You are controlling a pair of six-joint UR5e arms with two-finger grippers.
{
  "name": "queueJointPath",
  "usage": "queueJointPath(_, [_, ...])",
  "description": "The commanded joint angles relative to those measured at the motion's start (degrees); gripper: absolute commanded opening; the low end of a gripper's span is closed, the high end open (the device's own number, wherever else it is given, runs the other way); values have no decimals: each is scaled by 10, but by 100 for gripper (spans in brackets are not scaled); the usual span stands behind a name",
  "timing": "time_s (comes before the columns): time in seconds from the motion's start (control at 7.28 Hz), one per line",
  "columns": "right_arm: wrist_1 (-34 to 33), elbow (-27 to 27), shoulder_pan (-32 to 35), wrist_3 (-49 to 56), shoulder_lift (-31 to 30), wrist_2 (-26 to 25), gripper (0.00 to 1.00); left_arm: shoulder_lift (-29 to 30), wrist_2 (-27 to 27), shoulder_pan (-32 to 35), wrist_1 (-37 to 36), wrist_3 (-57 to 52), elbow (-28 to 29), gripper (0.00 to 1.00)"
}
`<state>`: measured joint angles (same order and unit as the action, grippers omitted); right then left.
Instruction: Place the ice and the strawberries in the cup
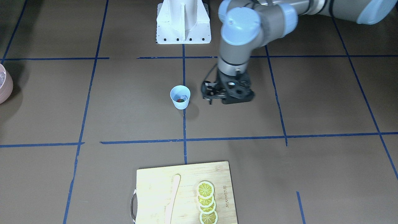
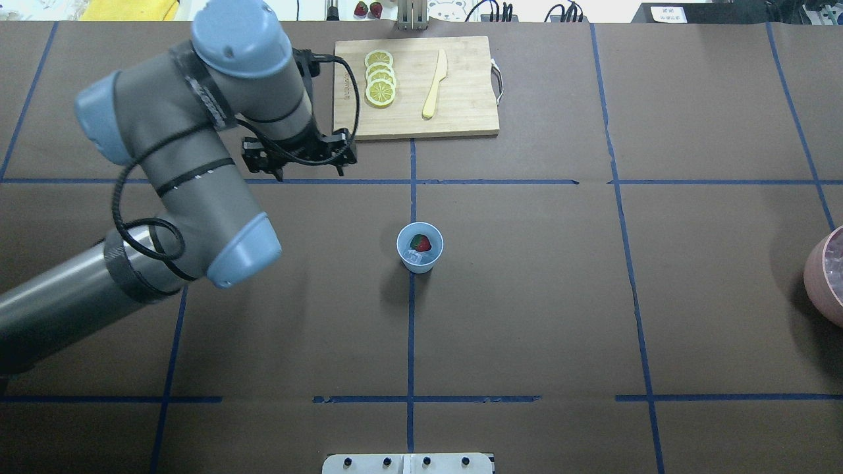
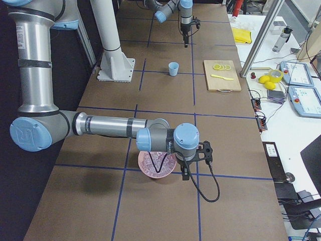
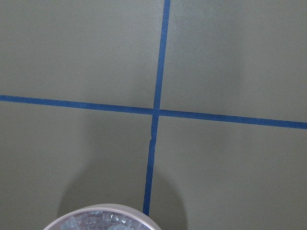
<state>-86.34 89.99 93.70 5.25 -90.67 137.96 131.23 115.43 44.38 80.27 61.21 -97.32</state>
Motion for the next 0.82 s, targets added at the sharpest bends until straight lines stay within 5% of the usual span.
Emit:
queueJointPath(0.0, [3, -5, 0, 2, 0, -1, 99, -76, 44, 82, -18, -137, -34, 100])
queueJointPath(0.55, [67, -41, 0, -1, 1, 1, 99, -163, 88, 231, -92, -433, -32, 100])
queueJointPath(0.69, [68, -40, 0, -1, 1, 1, 99, -195, 145, 279, -90, -512, -20, 100])
